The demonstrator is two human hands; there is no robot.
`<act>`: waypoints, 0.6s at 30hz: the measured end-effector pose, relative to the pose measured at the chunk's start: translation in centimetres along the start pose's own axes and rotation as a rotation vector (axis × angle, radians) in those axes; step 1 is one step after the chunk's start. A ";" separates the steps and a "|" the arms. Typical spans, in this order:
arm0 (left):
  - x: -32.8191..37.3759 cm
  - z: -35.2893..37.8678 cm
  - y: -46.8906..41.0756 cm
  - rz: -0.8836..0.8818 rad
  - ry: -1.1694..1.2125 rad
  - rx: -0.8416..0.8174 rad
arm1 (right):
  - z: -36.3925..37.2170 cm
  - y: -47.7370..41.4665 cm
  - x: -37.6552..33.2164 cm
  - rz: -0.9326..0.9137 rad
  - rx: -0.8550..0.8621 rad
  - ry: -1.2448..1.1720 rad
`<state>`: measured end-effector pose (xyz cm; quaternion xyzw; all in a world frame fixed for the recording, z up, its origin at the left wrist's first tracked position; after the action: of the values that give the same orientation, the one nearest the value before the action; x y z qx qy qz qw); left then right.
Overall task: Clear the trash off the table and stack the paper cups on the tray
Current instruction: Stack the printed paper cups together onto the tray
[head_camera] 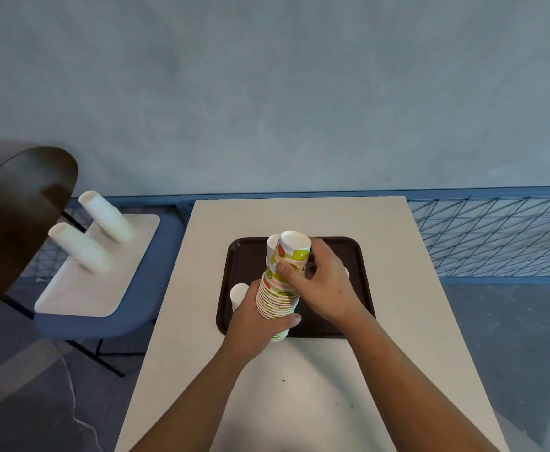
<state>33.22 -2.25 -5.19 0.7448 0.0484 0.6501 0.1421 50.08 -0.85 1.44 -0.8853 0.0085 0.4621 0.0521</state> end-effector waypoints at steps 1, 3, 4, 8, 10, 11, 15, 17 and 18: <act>0.0 0.0 -0.1 0.002 0.001 -0.002 | -0.1 -0.1 0.0 0.003 -0.006 0.020; -0.2 -0.1 -0.2 0.004 0.002 -0.008 | -0.3 -0.2 -0.1 0.017 -0.036 0.043; -0.2 -0.1 -0.2 0.004 0.001 -0.011 | -0.4 -0.2 -0.1 0.025 -0.057 0.040; -0.5 -0.1 -0.5 -0.004 0.016 -0.026 | -0.7 -0.6 0.1 0.040 -0.098 0.028; -0.5 0.0 -0.6 -0.004 0.013 -0.026 | -0.8 -0.6 0.1 0.039 -0.089 0.030; -0.4 0.0 -0.6 -0.001 0.007 -0.024 | -0.8 -0.6 0.1 0.040 -0.077 0.029; -0.2 0.1 -0.6 0.010 -0.011 -0.016 | -0.9 -0.5 0.0 0.056 -0.028 0.029; 0.0 0.2 -0.5 0.013 -0.009 -0.018 | -0.9 -0.5 -0.1 0.058 -0.023 0.028; 0.1 0.2 -0.5 0.015 -0.011 -0.020 | -1.0 -0.5 -0.1 0.057 -0.029 0.027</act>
<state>33.45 -1.79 -5.26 0.7471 0.0355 0.6477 0.1451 50.90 -0.40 2.12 -0.8915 0.0279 0.4513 0.0257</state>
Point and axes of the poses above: each hand's wrist, its own y-axis away from the middle knuckle, its own z-axis out of the palm, x = y × z, the point moved 1 cm from there along -y, towards the middle knuckle, and after that the axes turned 15 degrees about y, right-handed, at the moved point
